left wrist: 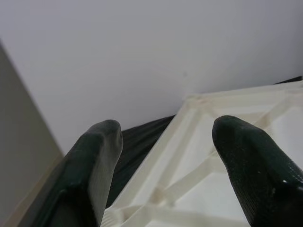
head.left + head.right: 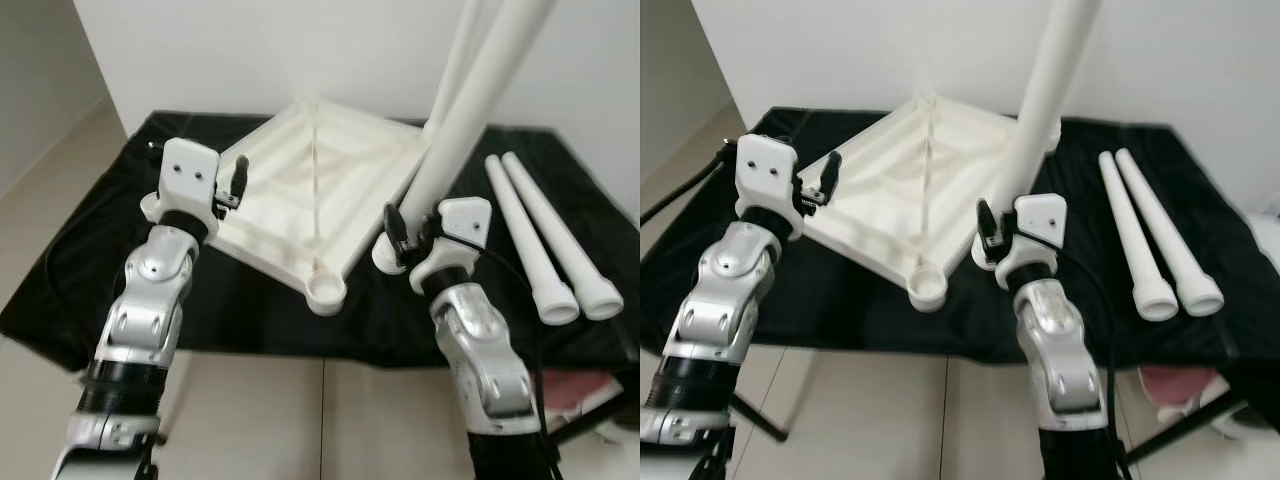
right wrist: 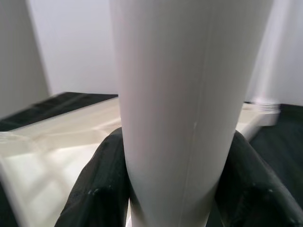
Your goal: Building children table
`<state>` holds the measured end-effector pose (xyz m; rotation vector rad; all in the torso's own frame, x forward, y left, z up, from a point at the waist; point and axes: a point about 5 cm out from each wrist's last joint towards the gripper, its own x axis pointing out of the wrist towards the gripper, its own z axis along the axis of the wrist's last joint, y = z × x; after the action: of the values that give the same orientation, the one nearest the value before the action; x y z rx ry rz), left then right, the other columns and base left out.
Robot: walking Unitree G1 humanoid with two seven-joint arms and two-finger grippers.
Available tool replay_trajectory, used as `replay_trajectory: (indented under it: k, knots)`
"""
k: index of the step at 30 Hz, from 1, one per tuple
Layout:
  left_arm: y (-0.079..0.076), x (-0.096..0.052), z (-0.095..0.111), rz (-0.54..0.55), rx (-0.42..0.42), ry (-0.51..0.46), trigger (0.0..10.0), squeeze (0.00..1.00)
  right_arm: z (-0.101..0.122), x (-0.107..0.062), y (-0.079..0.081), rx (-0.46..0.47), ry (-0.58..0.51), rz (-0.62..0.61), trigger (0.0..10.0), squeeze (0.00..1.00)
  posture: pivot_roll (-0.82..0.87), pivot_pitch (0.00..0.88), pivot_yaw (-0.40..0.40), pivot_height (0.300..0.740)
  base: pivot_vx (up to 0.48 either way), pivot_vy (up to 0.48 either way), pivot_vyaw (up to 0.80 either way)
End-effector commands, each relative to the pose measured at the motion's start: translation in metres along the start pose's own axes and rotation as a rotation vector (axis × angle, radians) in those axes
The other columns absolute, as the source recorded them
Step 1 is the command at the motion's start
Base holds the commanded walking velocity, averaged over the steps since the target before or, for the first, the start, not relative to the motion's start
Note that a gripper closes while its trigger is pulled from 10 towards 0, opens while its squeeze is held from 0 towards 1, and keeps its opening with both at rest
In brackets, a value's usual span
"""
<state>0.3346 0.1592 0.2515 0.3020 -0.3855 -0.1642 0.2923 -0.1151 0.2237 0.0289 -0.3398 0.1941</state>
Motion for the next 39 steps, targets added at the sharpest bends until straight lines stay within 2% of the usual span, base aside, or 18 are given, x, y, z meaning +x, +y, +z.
replay_trajectory:
  k: [1,6,25,31,39]
  knots:
    - [-0.0033,0.0008,0.0016,-0.007,-0.007,-0.009,10.0,0.0,0.003,0.0007,0.0015,-0.003,-0.015,0.016,10.0,0.0,0.0,0.079,0.013,0.74,0.0,-0.454,0.0]
    - [-0.004,0.0013,0.0009,-0.01,-0.03,-0.002,10.0,0.0,0.0028,0.0005,0.0016,-0.003,-0.015,0.016,10.0,0.0,0.0,0.08,0.014,0.74,0.0,0.0,0.0]
    - [-0.0048,0.0004,-0.0052,-0.024,-0.03,0.036,10.0,0.0,0.0036,0.0,0.0029,-0.019,-0.021,0.027,10.0,0.0,0.0,0.081,0.013,0.74,0.0,0.0,0.0]
    - [-0.008,-0.0006,-0.0048,-0.052,-0.073,0.046,10.0,0.0,0.0037,0.0005,0.0067,-0.027,-0.023,0.042,10.0,0.0,0.01,0.084,0.012,0.74,0.0,0.0,0.0]
    - [-0.0105,-0.0007,-0.0049,-0.082,-0.076,0.047,10.0,0.0,0.0035,0.0002,0.0088,-0.026,-0.025,0.048,10.0,0.0,0.01,0.085,0.014,0.74,0.0,0.0,0.0]
